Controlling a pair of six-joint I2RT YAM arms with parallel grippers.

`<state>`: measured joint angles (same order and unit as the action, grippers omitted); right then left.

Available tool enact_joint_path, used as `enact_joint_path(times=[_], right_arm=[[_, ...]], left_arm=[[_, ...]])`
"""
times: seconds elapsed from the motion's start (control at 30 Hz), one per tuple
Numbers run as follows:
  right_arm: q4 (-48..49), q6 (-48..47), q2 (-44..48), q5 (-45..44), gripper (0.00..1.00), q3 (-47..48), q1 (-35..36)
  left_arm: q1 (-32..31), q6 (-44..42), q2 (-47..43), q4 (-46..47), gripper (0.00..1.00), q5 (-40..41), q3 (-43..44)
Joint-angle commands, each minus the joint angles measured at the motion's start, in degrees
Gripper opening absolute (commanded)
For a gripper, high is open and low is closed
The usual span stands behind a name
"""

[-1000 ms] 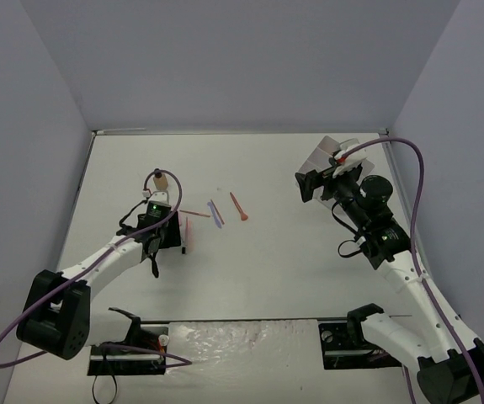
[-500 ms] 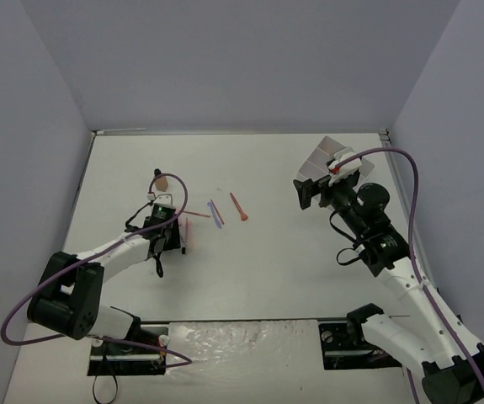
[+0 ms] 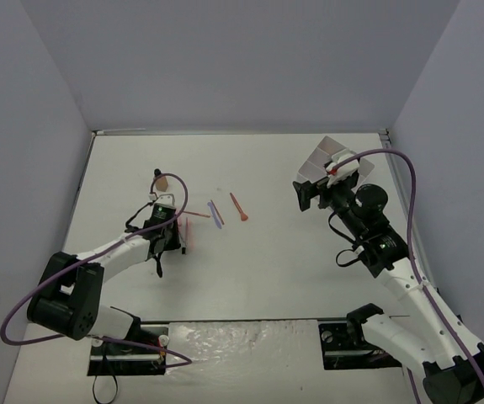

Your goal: Organize the makeup

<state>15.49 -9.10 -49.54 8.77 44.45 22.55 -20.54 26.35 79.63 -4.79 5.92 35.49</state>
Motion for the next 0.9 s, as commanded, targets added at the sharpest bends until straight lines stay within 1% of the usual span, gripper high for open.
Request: enact_joint_path(times=[0.0,0.2,0.33,0.37,0.4,0.47,0.57,0.67,0.7,0.87], right_arm=[[2.29,-0.28,-0.17,0.15,1.0,2.94,0.33],[-0.85,3.39,-2.87,3.86,1.0,7.44,0.39],[-5.68,7.98,-7.36,9.36,1.0,13.14,0.48],[-6.68,9.87,-8.13,10.53,1.0,14.32,0.48],[-7.02,11.62,-8.98,11.82,0.99,16.38,0.4],[-7.55,14.21,-11.39,15.74,0.98,18.39,0.39],[-8.53,20.85,-16.03,22.7,0.94,23.25,0.39],[-8.74,28.57,-21.34,29.43,0.92,26.72,0.48],[-8.8,29.48,-22.66,31.6,0.91,27.78,0.48],[-8.72,33.51,-26.24,35.73,0.89,29.82,1.75]], left_arm=[[-2.29,1.04,-5.06,0.65,0.0,-1.87,0.92],[-5.89,-0.21,-11.57,-1.99,0.0,-3.12,3.18],[-8.1,-2.59,-15.96,-1.81,0.0,-6.15,6.14],[-8.51,-3.57,-16.48,-1.09,0.0,-9.04,6.73],[-8.94,-4.22,-16.99,-0.7,0.0,-10.12,7.25],[-10.45,-5.86,-17.61,0.25,0.0,-12.35,9.21],[-13.07,-7.89,-17.92,1.63,0.0,-14.65,12.43],[-15.83,-9.75,-18.2,3.1,0.0,-15.56,15.48],[-16.88,-10.61,-18.2,3.6,0.0,-15.5,16.6],[-20.83,-13.88,-16.83,3.87,0.0,-14.75,21.39]])
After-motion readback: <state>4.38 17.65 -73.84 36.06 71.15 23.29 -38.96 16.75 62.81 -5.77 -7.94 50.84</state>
